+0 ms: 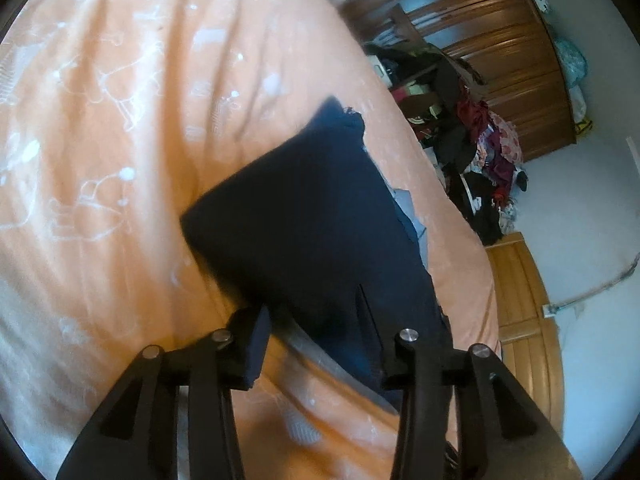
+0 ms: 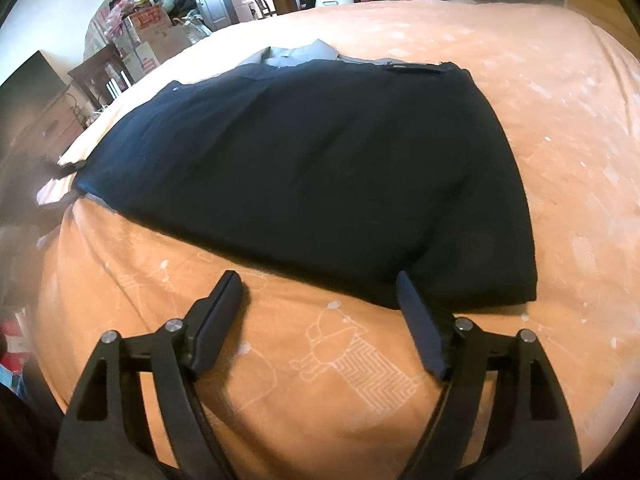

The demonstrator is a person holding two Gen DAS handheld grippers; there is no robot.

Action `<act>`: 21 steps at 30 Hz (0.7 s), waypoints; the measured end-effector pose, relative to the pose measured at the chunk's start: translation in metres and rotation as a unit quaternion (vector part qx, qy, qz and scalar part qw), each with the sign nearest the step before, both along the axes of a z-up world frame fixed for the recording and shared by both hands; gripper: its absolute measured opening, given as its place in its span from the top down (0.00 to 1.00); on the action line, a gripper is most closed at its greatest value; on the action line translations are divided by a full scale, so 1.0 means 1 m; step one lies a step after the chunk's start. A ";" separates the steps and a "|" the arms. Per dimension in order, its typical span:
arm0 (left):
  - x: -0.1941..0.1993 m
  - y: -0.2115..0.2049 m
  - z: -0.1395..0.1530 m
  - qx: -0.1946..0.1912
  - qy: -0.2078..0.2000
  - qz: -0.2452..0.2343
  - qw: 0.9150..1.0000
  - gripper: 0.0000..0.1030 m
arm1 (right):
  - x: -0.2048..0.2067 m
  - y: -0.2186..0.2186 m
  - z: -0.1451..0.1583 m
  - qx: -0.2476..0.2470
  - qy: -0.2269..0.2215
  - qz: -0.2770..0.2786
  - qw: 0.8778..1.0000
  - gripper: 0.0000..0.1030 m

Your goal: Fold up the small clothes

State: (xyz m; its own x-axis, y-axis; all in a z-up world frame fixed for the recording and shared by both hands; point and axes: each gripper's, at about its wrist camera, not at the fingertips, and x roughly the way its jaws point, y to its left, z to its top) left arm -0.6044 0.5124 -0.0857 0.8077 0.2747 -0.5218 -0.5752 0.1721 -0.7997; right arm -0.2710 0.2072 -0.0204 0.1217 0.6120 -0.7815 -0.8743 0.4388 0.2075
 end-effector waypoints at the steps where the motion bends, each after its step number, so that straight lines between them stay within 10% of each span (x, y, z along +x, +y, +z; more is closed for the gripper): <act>1: 0.003 0.004 0.001 0.000 -0.005 0.006 1.000 0.59 | 0.000 0.001 0.000 -0.001 -0.002 0.001 1.000 0.21; 17: 0.043 0.048 -0.006 0.047 -0.015 0.026 0.998 0.52 | -0.009 0.010 0.003 -0.036 -0.015 0.019 0.999 0.06; 21: 0.043 0.056 -0.005 0.048 -0.034 0.026 0.998 0.84 | -0.013 0.013 0.045 -0.019 -0.013 0.019 1.000 0.27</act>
State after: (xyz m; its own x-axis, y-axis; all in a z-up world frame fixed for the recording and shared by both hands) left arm -0.5611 0.5685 -0.0903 0.8232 0.3639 -0.4359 -0.5311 0.2217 -0.8178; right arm -0.2841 0.2206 0.0244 0.1198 0.5868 -0.8009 -0.8951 0.4127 0.1685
